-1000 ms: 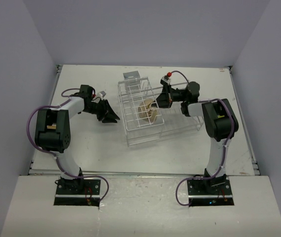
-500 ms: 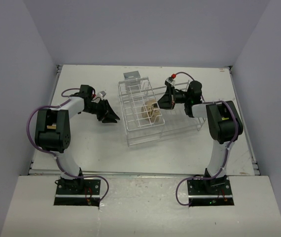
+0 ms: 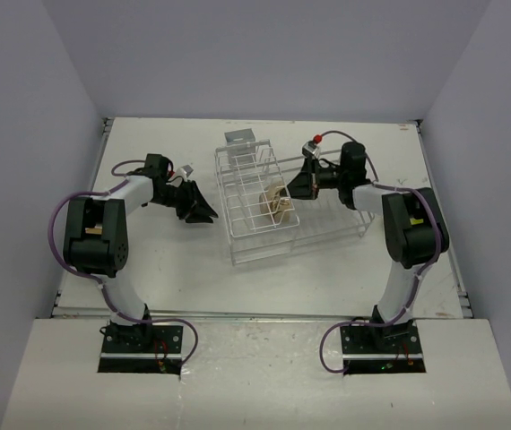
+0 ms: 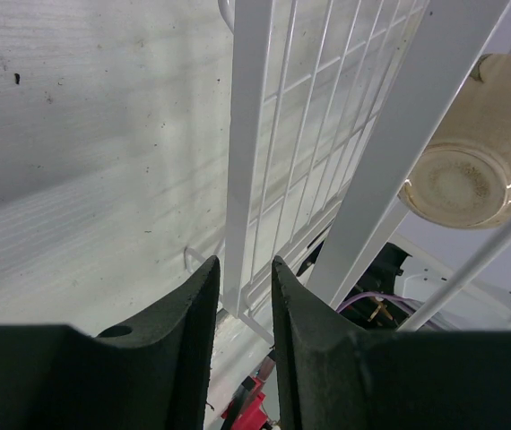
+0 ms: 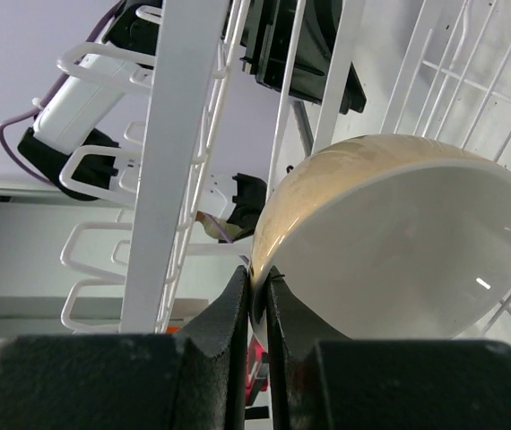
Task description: Unload the bowls from the dish rack
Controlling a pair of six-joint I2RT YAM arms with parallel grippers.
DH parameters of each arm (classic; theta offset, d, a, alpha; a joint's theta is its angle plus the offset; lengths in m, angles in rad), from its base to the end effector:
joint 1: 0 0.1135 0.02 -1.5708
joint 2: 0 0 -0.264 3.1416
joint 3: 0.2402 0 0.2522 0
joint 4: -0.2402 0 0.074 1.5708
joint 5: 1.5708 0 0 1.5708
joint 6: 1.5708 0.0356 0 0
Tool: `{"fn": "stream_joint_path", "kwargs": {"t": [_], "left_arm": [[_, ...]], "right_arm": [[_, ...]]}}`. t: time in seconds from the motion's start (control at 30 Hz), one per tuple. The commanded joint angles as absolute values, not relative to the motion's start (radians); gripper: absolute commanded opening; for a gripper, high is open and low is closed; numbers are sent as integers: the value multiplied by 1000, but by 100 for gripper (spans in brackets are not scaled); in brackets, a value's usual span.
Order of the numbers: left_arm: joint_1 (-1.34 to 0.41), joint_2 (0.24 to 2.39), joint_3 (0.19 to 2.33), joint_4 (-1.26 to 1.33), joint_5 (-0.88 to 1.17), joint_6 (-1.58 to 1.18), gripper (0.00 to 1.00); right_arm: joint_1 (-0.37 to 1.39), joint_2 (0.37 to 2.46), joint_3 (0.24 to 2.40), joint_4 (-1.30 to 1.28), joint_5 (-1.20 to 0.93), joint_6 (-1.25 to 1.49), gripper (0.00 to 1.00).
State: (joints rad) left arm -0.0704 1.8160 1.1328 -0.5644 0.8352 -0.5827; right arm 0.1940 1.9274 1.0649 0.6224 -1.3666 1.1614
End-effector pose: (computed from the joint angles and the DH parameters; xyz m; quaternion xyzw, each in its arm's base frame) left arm 0.3403 -0.0505 0.1687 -0.1654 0.8893 -0.4263 0.0109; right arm 0.3818 0.1105 0.1946 -0.0613 0.7214 0.6871 0.0615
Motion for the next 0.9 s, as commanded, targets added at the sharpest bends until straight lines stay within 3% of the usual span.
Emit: {"fn": "stream_joint_path", "kwargs": {"t": [0.0,0.43,0.87], "left_arm": [[-66,1799,1131,-543,880,-569,31],[-66,1799,1123,-532,887,-571,31],[-66,1790,1104,-528,893,-564,31]], "right_arm": [[179,1842,1121,585,-1365,1103,0],[143,1767,1233,30,-1272,713,0],[92,1704,1281,-179,-1154,572,0]]}}
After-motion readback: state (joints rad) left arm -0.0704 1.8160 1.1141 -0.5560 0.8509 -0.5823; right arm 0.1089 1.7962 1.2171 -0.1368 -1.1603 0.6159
